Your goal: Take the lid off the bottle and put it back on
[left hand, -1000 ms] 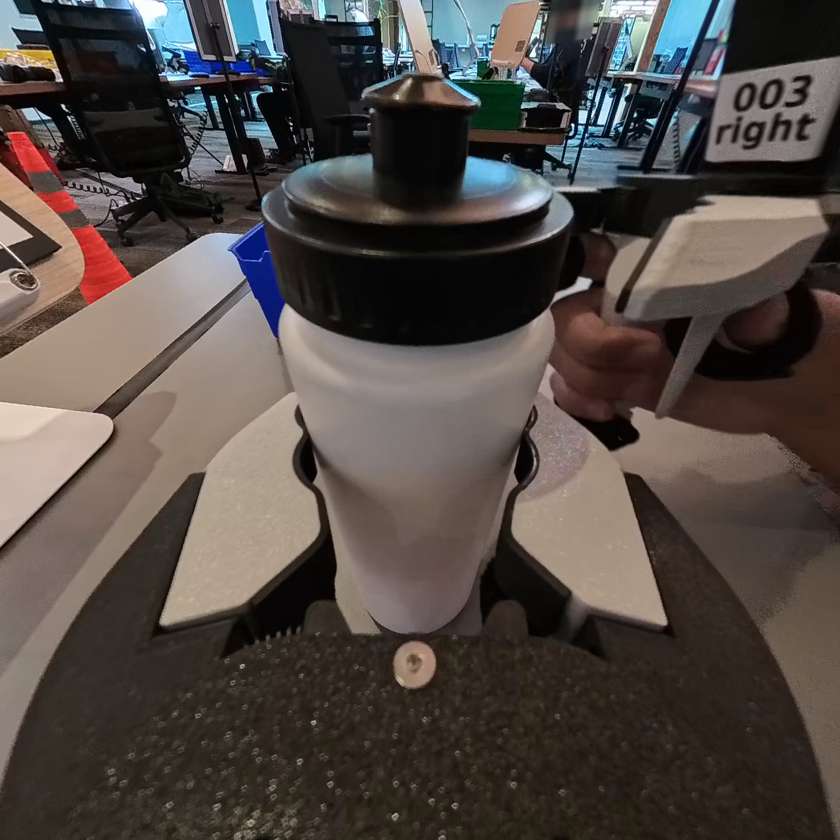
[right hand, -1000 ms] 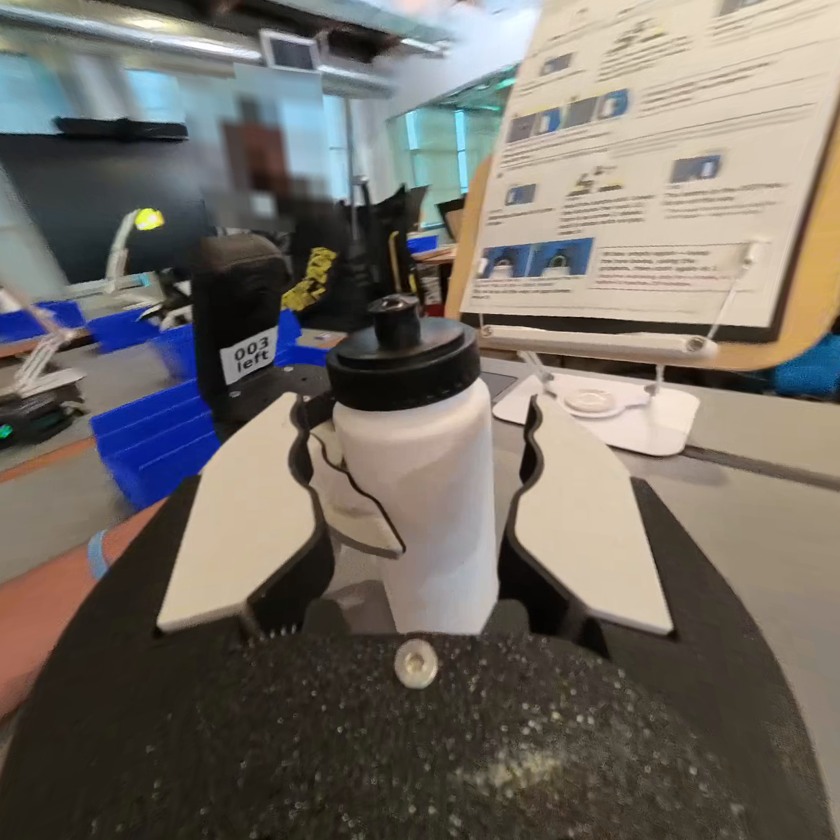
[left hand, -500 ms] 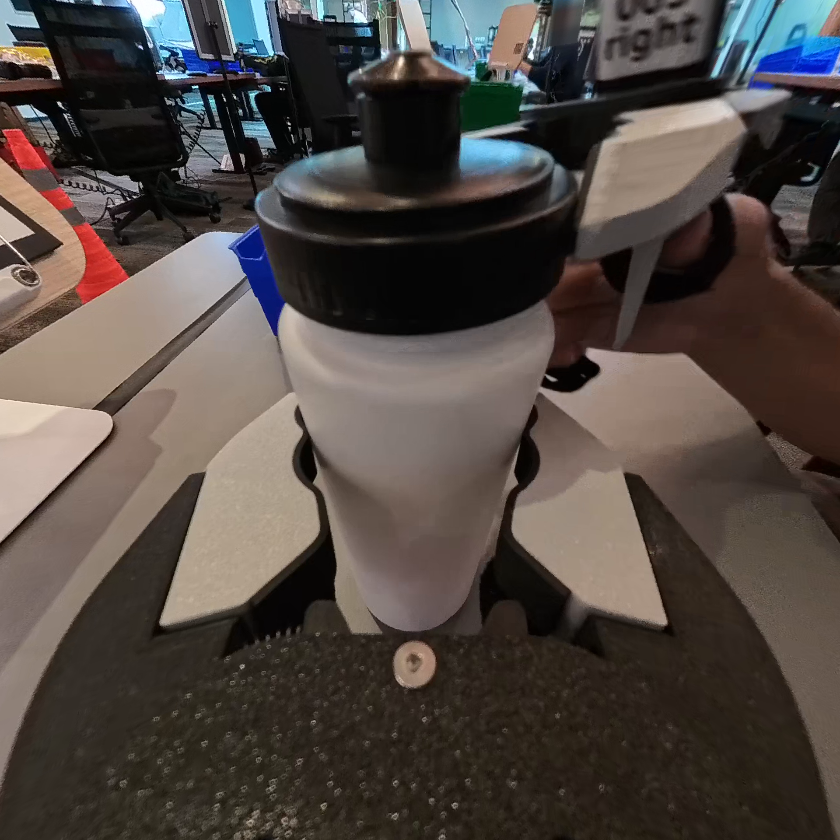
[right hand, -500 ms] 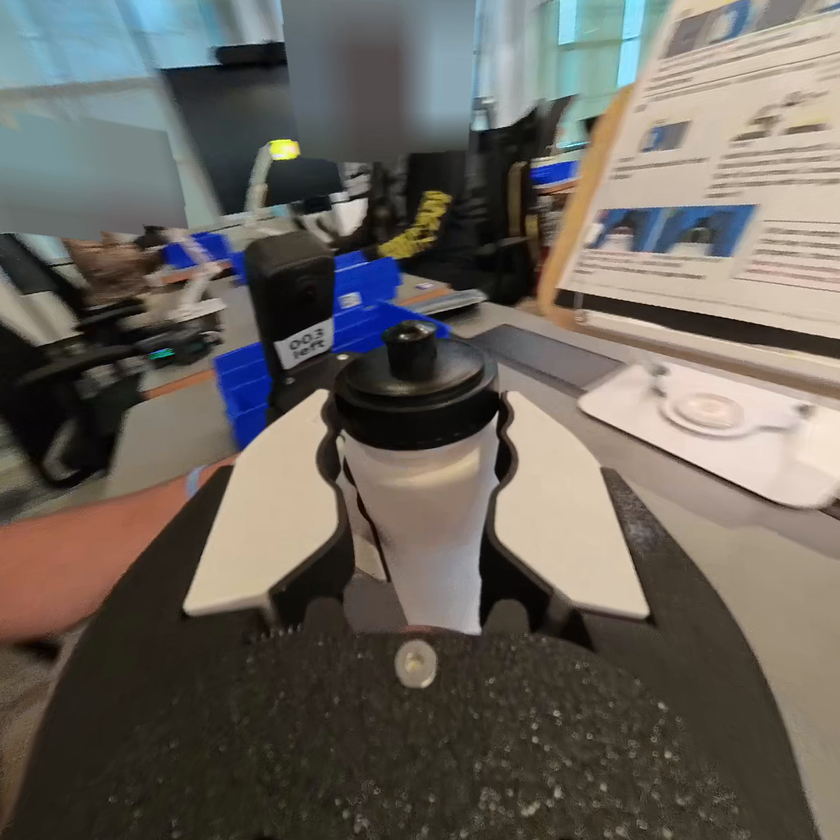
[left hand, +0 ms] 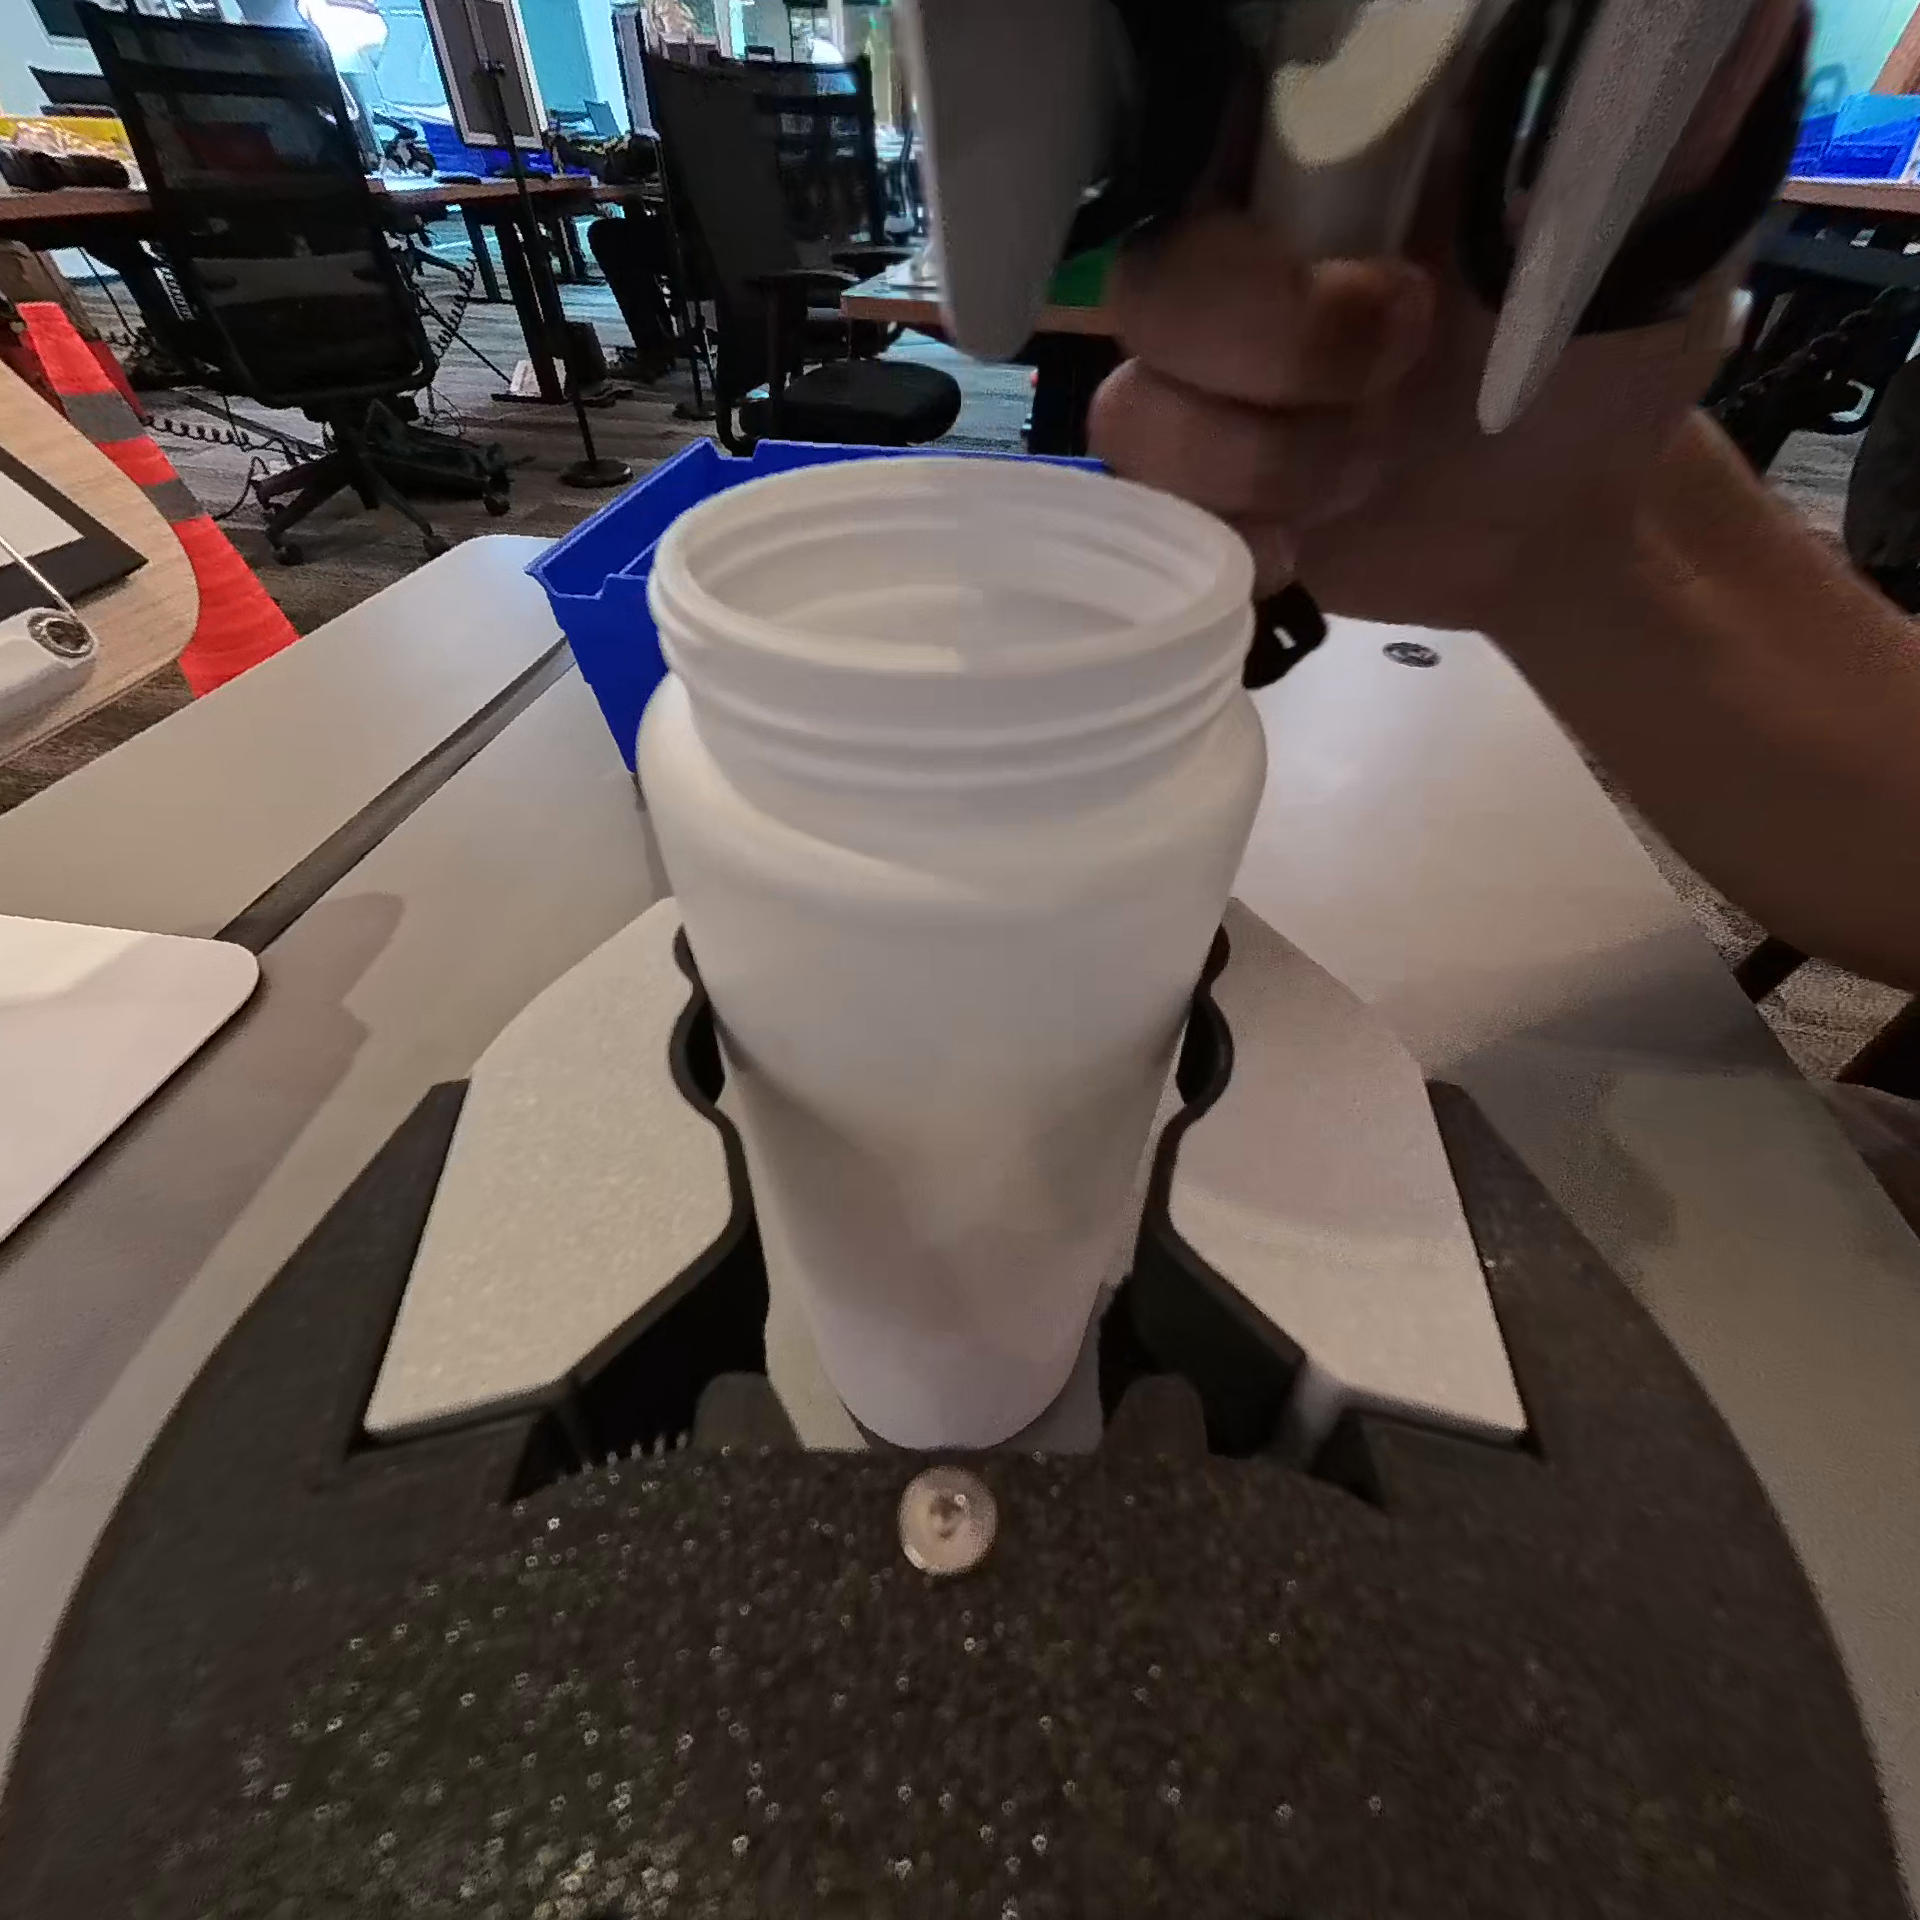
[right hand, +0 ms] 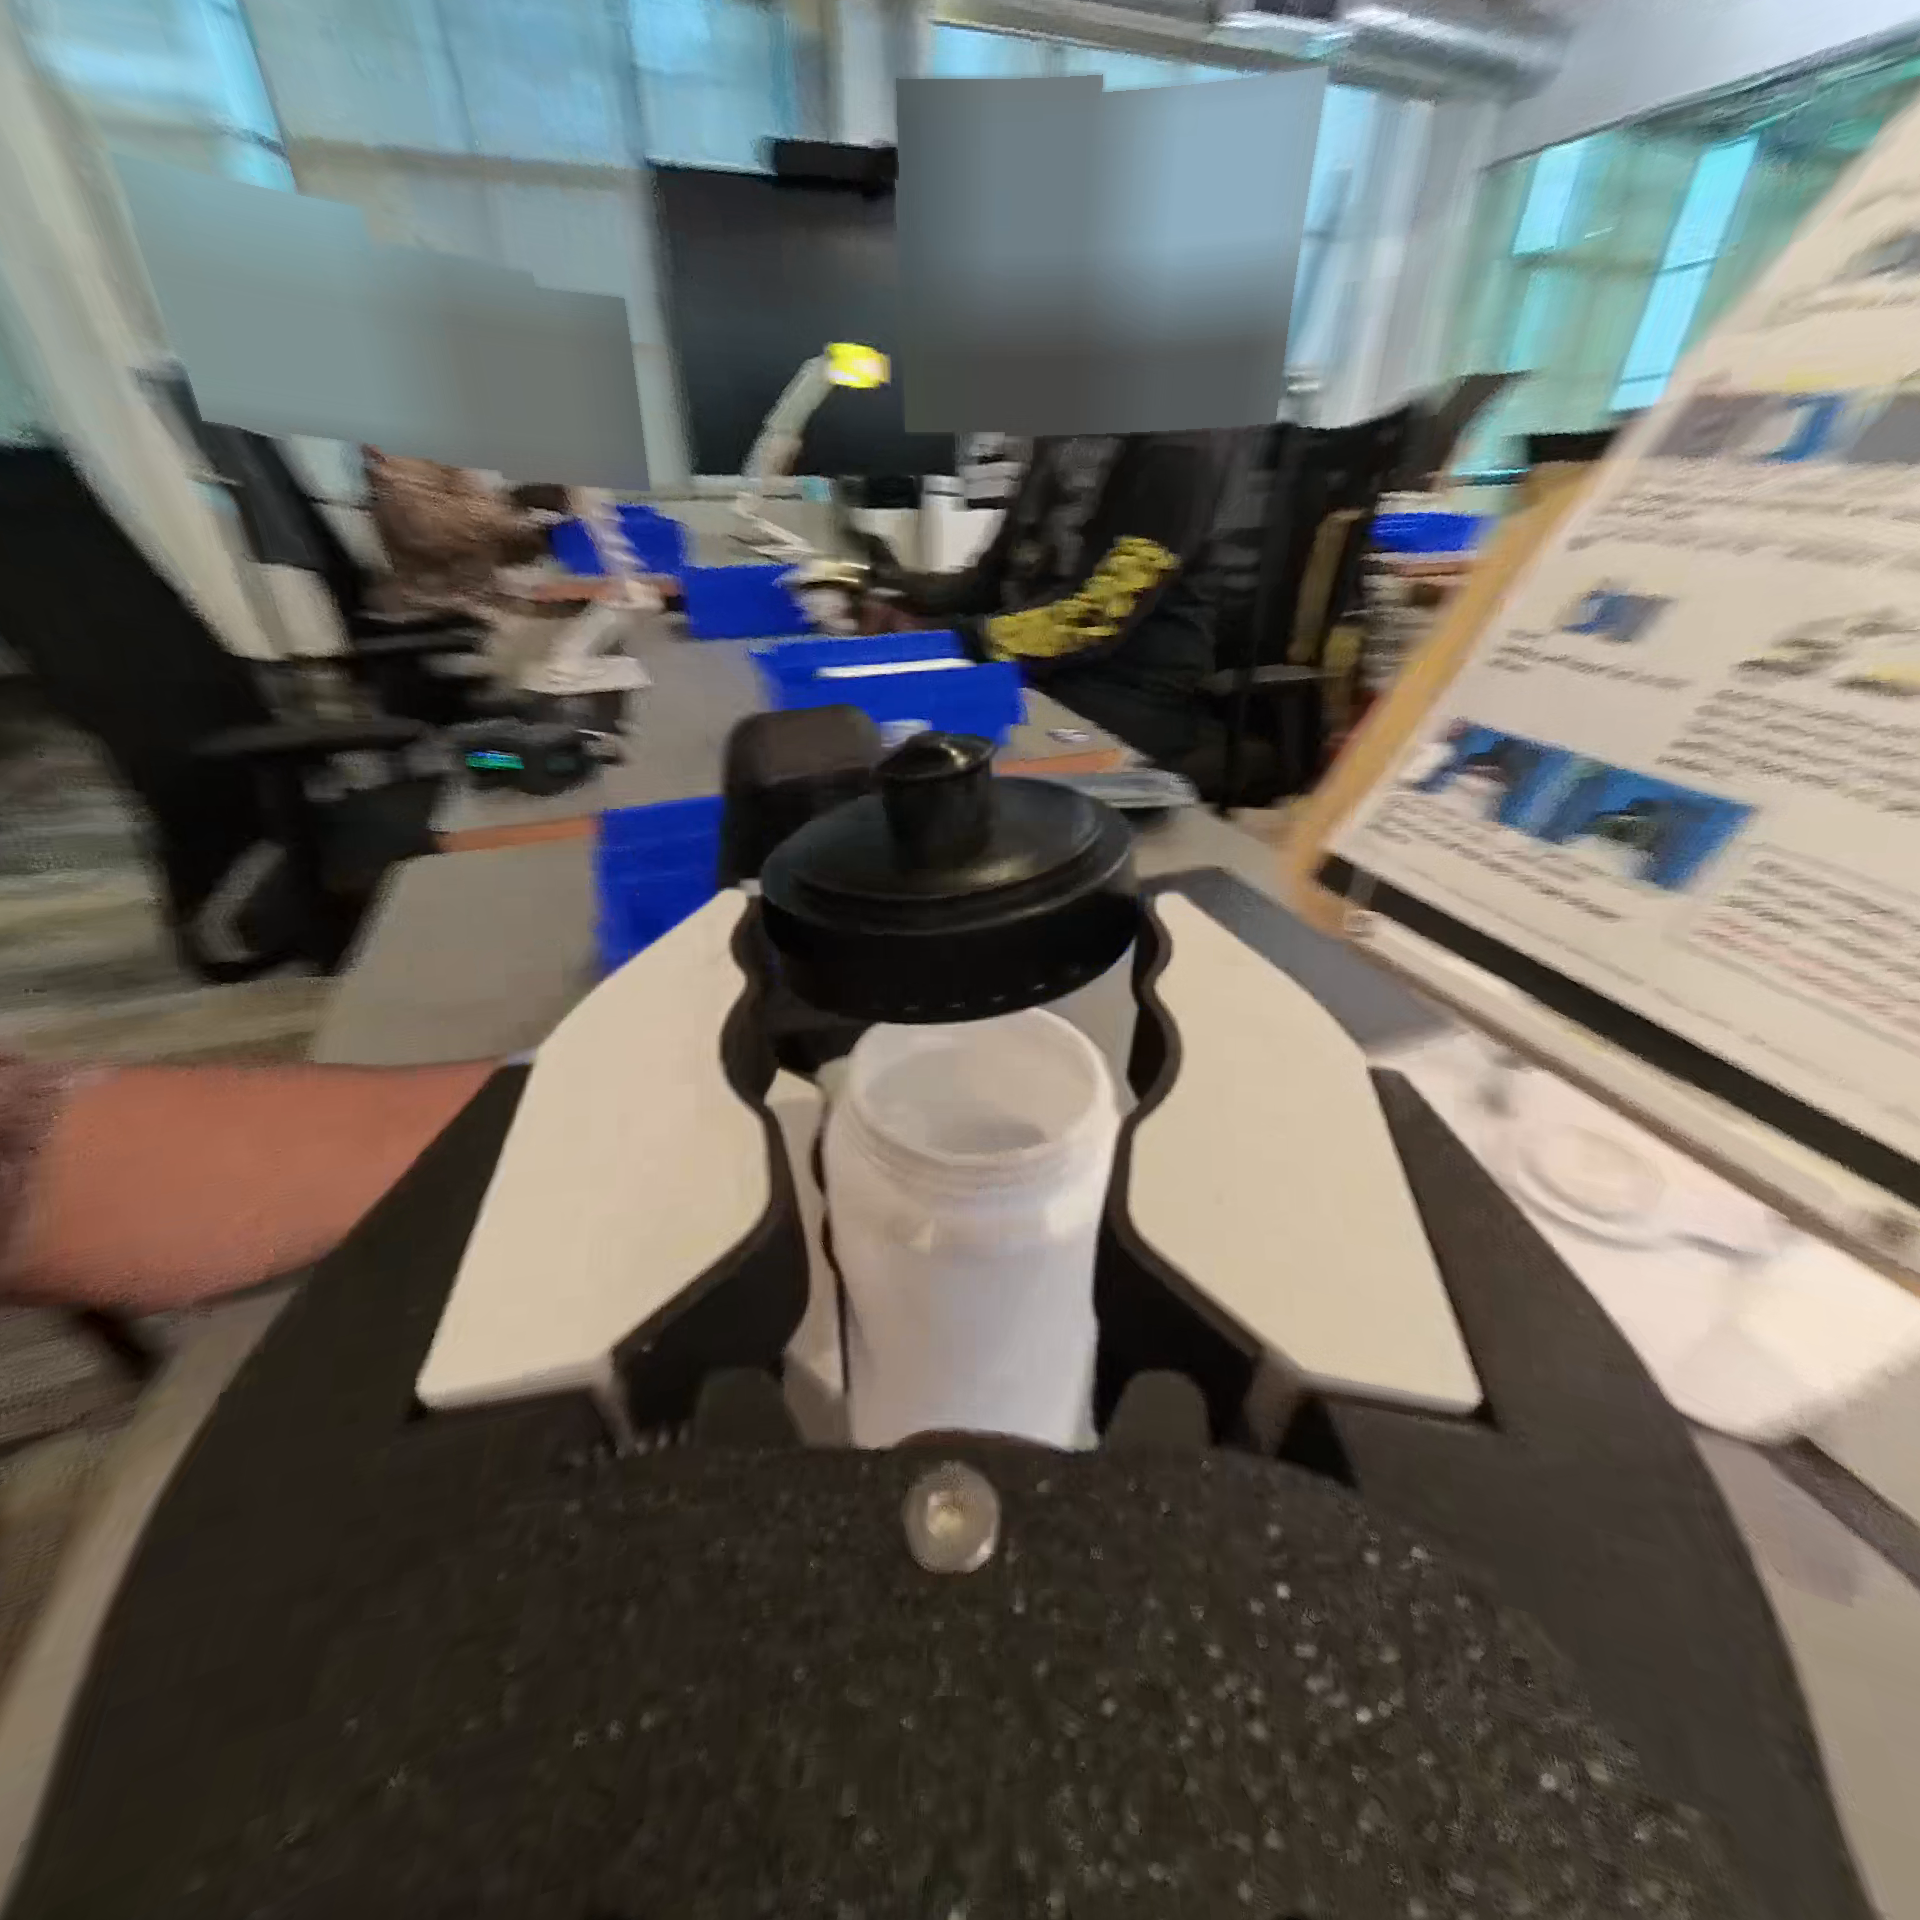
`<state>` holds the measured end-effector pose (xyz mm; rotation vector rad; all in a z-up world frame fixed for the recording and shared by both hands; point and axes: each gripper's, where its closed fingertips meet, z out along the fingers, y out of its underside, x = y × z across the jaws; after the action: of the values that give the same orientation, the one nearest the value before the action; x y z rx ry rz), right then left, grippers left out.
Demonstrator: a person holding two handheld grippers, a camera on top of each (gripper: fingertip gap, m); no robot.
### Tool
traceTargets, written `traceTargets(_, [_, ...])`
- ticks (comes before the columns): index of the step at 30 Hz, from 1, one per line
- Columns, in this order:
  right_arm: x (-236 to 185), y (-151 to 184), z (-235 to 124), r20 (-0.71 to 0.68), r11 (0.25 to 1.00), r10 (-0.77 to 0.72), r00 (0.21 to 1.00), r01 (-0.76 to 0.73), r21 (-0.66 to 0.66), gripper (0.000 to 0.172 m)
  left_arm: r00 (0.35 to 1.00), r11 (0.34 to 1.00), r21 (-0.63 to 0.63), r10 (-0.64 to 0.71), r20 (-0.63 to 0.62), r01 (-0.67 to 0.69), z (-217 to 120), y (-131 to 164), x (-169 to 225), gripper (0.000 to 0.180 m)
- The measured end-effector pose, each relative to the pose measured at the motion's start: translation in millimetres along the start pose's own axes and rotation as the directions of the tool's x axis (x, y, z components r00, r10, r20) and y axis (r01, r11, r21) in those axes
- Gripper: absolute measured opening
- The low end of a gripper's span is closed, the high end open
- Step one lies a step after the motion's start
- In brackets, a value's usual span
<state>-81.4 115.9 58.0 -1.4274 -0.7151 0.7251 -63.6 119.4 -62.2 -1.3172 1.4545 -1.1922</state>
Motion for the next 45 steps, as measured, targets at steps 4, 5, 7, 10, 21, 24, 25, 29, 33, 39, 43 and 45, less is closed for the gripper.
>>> traceTargets(4, [8.4,-1.0,-38.8,-0.463,0.996,-0.076,0.883,0.093,0.013,0.066,1.000,1.000,-0.009,0.010,0.003,-0.010,0.6,0.2,2.1,0.087])
traceTargets(5, [5.9,-0.9,-50.5,-0.533,0.992,-0.100,0.840,0.124,0.010,0.067,1.000,1.000,-0.008,0.009,0.004,-0.009,0.7,0.2,2.1,0.087])
traceTargets(7, [9.6,-3.5,-77.9,-0.644,0.986,-0.138,0.752,0.166,-0.017,0.067,1.000,1.000,-0.006,0.006,0.006,-0.006,0.6,0.1,2.1,0.087])
traceTargets(10, [42.8,-26.2,-132.1,-0.739,0.987,-0.104,0.665,0.160,0.005,0.066,1.000,1.000,-0.004,0.005,0.005,-0.005,0.8,0.0,3.0,0.087])
traceTargets(21, [241.9,124.6,-252.5,-0.857,0.870,0.068,0.511,-0.451,-0.200,0.067,1.000,1.000,-0.007,0.004,0.004,-0.004,0.8,0.1,3.4,0.087])
traceTargets(24, [254.8,176.1,-253.2,-0.871,0.786,0.003,0.492,-0.540,-0.302,0.067,1.000,1.000,-0.003,0.002,0.004,-0.002,0.5,0.1,3.5,0.087])
traceTargets(25, [258.8,185.3,-252.8,-0.873,0.773,-0.018,0.487,-0.547,-0.321,0.067,1.000,1.000,-0.003,0.002,0.003,-0.002,0.3,0.2,3.8,0.087])
traceTargets(29, [271.2,217.6,-258.3,-0.885,0.715,-0.072,0.459,-0.595,-0.367,0.067,1.000,1.000,0.001,0.005,-0.002,-0.005,-0.4,0.1,4.7,0.087])
traceTargets(33, [266.1,234.3,-268.9,-0.902,0.650,-0.081,0.425,-0.664,-0.371,0.069,1.000,1.000,-0.002,0.005,-0.005,-0.005,-1.0,0.3,4.9,0.087])
traceTargets(39, [260.7,242.3,-272.6,-0.901,0.632,-0.065,0.429,-0.681,-0.369,0.068,1.000,1.000,0.002,0.009,-0.004,-0.009,-0.6,0.2,5.5,0.087])
traceTargets(43, [249.4,216.2,-263.1,-0.883,0.701,-0.023,0.469,-0.622,-0.349,0.078,1.000,1.000,0.006,0.007,0.004,-0.007,-0.4,-0.2,5.3,0.087])
traceTargets(45, [233.8,182.2,-254.4,-0.866,0.779,-0.005,0.501,-0.541,-0.318,0.079,1.000,1.000,0.006,0.003,0.012,-0.003,-1.0,-0.1,4.4,0.087])
